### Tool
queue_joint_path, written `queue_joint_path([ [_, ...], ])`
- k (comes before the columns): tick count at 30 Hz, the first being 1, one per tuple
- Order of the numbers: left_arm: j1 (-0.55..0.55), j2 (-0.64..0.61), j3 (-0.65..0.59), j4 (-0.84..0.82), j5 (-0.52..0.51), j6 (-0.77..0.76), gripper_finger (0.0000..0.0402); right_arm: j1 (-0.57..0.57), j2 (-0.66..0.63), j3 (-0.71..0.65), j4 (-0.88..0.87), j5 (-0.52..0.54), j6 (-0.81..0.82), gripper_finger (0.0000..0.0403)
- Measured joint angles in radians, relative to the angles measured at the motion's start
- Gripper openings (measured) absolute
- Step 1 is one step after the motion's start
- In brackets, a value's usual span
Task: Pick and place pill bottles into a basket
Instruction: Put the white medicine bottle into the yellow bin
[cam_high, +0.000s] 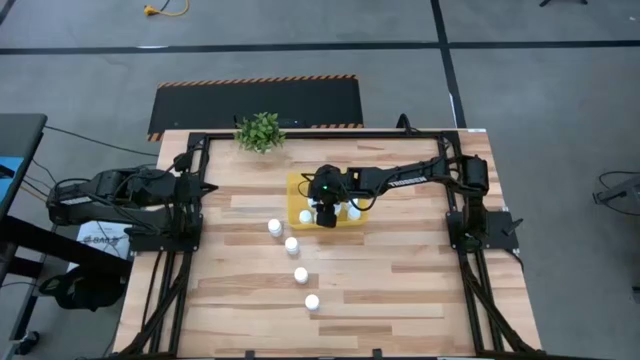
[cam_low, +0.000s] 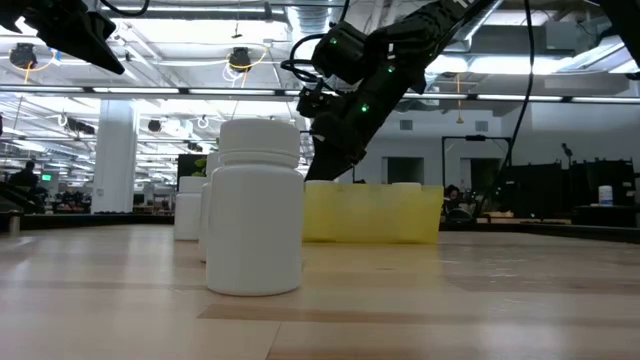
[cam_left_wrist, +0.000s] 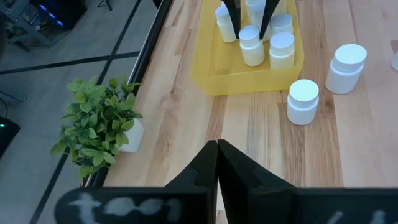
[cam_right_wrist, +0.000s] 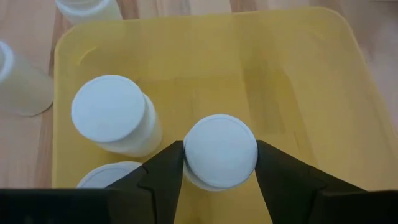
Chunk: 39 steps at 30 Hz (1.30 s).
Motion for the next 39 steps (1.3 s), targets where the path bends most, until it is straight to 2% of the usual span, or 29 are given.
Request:
queue_joint_path([
  [16, 0.000, 0.000, 0.000, 0.000, 0.000, 0.000, 0.0000, -0.002, 0.000, 0.000, 0.005, -0.001, -0.048, 0.0230],
  [39, 0.000, 0.000, 0.000, 0.000, 0.000, 0.000, 0.0000, -0.009, -0.005, 0.002, -0.052, 0.003, -0.100, 0.0228],
])
